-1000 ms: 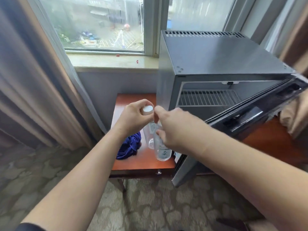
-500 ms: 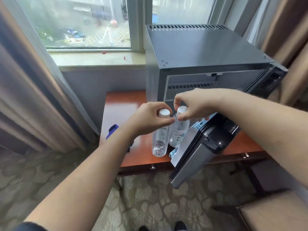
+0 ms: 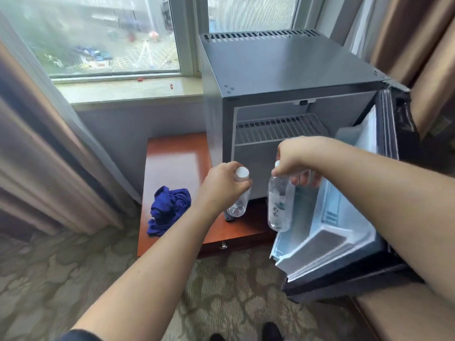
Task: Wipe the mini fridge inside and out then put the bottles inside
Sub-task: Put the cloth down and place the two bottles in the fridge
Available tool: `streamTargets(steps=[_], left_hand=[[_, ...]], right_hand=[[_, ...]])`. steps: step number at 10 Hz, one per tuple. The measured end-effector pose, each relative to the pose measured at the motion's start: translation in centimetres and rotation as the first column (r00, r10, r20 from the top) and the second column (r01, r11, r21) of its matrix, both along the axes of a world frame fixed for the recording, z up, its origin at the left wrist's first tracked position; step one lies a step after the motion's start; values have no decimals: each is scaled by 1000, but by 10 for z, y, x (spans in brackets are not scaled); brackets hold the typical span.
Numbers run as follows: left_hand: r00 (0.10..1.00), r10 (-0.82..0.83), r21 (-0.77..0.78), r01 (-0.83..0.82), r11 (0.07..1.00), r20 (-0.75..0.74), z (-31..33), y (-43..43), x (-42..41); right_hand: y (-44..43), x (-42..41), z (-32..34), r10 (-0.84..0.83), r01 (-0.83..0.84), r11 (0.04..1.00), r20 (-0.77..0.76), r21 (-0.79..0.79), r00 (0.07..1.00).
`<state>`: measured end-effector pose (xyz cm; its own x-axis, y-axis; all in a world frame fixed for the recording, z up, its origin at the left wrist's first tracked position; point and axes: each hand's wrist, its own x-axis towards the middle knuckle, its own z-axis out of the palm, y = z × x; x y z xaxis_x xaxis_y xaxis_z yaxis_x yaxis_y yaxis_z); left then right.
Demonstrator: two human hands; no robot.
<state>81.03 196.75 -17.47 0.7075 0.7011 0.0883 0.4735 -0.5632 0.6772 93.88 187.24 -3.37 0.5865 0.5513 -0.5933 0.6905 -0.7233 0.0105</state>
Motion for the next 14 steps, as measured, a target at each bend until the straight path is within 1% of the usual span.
streamTargets(steps=[1, 2, 3, 4, 5, 6, 7, 8, 9, 10, 11, 12, 13, 14], left_hand=[[1000, 25, 8, -25, 1000, -3, -12, -4, 5], [999, 35, 8, -35, 999, 37, -25, -8, 20], [997, 44, 16, -45, 999, 57, -33, -13, 37], [992, 110, -83, -104, 991, 62, -45, -21, 67], [984, 172, -110, -165, 980, 54, -60, -20, 90], [969, 235, -173, -220, 960, 73, -77, -9, 116], [965, 244, -192, -223, 956, 93, -90, 4, 138], [926, 350, -174, -325, 929, 140, -106, 26, 160], [918, 381, -172, -360, 917, 109, -114, 40, 174], [886, 437, -231, -398, 888, 153, -122, 61, 195], [887, 424, -274, -368, 888, 184, -131, 79, 202], [942, 335, -277, -314, 908, 31, -140, 91, 205], [877, 443, -225, -400, 888, 188, -147, 100, 212], [808, 503, -299, -420, 857, 306, -147, 99, 214]], right_hand=[[9, 5, -16, -21, 21, 1000, 24, -22, 999], [17, 34, -70, -198, 203, 942, -48, 268, 979], [21, 48, -102, -311, 309, 885, -51, 347, 949], [31, 64, -141, -448, 493, 671, -226, 554, 865], [36, 71, -159, -486, 569, 537, -324, 623, 812], [42, 78, -185, -460, 641, 365, -467, 676, 755], [52, 90, -198, -440, 666, 295, -521, 685, 731], [72, 114, -215, -422, 685, 273, -556, 675, 716], [88, 131, -221, -421, 656, 326, -517, 680, 745], [105, 151, -227, -401, 645, 346, -514, 682, 759], [116, 161, -228, -357, 630, 376, -521, 680, 775], [131, 166, -232, -283, 534, 437, -453, 724, 846], [141, 168, -231, -309, 472, 507, -358, 722, 881], [147, 173, -236, -272, 481, 529, -397, 699, 876]])
